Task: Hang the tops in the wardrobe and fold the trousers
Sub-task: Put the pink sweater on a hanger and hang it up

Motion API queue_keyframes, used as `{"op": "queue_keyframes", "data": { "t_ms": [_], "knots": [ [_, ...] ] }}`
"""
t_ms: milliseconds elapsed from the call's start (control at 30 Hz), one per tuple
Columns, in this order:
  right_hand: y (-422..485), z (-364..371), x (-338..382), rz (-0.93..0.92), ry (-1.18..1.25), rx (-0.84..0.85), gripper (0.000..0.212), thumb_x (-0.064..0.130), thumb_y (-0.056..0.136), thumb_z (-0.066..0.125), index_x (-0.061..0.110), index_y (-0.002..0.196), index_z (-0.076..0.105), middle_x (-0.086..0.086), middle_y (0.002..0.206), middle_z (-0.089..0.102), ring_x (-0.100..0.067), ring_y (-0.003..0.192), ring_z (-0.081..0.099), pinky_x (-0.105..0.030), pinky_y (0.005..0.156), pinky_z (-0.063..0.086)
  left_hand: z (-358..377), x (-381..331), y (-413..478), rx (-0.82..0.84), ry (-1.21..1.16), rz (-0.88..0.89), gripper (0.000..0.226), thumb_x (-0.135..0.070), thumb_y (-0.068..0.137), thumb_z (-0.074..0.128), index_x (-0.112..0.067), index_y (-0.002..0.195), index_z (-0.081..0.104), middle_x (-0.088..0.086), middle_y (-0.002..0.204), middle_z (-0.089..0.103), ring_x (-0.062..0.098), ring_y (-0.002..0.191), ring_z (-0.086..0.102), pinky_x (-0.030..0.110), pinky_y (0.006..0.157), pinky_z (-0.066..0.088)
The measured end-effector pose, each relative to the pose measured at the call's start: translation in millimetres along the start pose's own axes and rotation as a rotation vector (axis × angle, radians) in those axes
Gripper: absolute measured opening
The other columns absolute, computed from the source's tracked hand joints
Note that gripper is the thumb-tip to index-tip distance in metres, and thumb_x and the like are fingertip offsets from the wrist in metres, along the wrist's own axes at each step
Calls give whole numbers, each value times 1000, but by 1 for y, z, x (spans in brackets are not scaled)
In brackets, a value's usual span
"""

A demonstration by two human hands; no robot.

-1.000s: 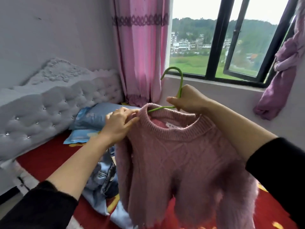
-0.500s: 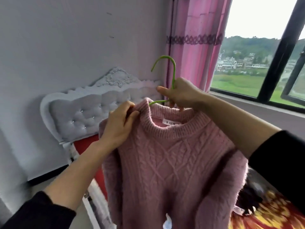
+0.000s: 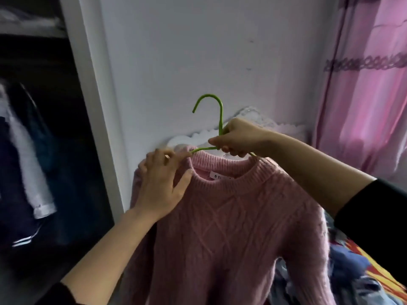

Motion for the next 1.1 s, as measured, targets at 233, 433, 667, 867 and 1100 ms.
{"op": "queue_keyframes", "data": {
  "t_ms": [233,433,667,867,1100],
  "knots": [
    [92,95,106,-126,185,83,14,13,96,53,2,94,62,-8,66,54,-15,49,46,-26,48,36,-7,117,-16,195,87,-121,29,-36,96,48,-25,120,60,-3,107,51,16,104,48,36,92,36],
    [171,164,170,-172,146,105,15,10,97,50,1,102,61,-9,63,56,-17,47,51,-23,41,43,-26,215,-8,194,22,-222,30,-35,98,45,-26,124,54,-7,115,50,10,109,45,34,98,39],
    [265,238,227,-262,-37,215,18,9,95,53,-6,100,62,-17,74,65,-26,59,63,-38,58,58,-39,366,13,132,-187,-429,33,-17,92,53,-31,122,46,-6,126,52,8,112,54,31,94,49],
    [348,293,283,-328,-136,166,15,7,90,52,-2,88,63,-11,76,58,-25,72,60,-33,62,48,-38,470,48,274,-86,-560,35,-18,93,49,-29,125,47,-4,131,56,14,116,55,27,86,42],
    [438,307,319,-278,-126,37,17,10,94,49,5,79,53,-6,69,51,-16,59,51,-24,50,39,-46,561,112,267,61,-534,41,-19,90,50,-22,130,47,2,128,57,19,116,54,38,94,46]
  ]
}}
Point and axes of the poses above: each hand's wrist, its own y-axis towards the middle knuckle, its own z-axis out of the palm, x = y × z, the point moved 9 cm from there along y, towards the middle knuckle
